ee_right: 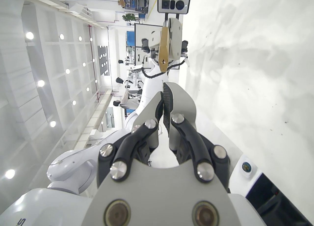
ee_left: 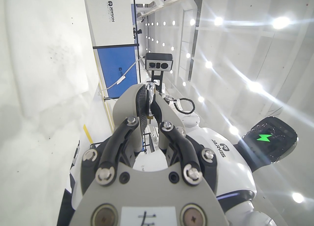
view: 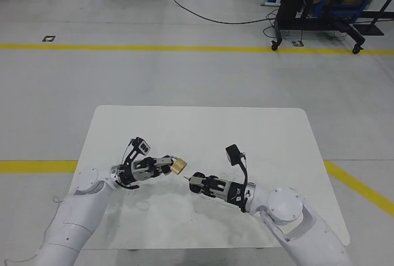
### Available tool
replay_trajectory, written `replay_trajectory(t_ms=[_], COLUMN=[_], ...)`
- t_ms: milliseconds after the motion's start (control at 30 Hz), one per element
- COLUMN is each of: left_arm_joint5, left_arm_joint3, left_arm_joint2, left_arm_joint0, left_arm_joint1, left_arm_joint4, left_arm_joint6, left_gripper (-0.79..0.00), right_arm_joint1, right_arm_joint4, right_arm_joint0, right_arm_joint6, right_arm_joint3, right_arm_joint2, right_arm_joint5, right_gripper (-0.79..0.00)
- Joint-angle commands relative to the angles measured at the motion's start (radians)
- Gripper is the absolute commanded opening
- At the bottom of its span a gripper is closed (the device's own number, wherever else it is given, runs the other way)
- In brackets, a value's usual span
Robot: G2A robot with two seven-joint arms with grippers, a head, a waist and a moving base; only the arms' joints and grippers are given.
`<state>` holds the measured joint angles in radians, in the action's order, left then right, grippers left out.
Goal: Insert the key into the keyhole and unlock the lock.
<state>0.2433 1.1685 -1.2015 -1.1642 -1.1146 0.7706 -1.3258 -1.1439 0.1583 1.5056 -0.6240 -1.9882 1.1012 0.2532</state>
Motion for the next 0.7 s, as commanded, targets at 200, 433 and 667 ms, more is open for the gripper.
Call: replay_trajectory(t_ms=[200,433,667], left_arm_joint5=[-0.022,-0.026,-0.02], left_arm_joint3=[0.031,0.039,0.043], left_arm_joint2=[-0.007,0.001,0.004], left_arm_joint0=[-0.017,-0.016,-0.014], left_arm_joint1=[0.005,0.003,0.003], left_arm_joint4=[-0.021,-0.021,-0.036], left_arm_joint6=[0.0,0.001,0.004], left_gripper=[-0.785,-0.785,-0.785], right_arm_joint1=[-0.002,-0.001,-0.004], right_arm_joint4=[-0.005,-0.022,0.012], right_arm_joint0=[-0.009,-0.002,-0.004], right_arm_joint6=[0.024,0.053,0.08], right_arm_joint3=[-0.002,-0.006,-0.001], right_arm_joint2=[-0.011,-0.018,-0.009], right_arm_joint5=[-0.002,0.009,0.014], right_gripper=[-0.785,-0.785,-0.785])
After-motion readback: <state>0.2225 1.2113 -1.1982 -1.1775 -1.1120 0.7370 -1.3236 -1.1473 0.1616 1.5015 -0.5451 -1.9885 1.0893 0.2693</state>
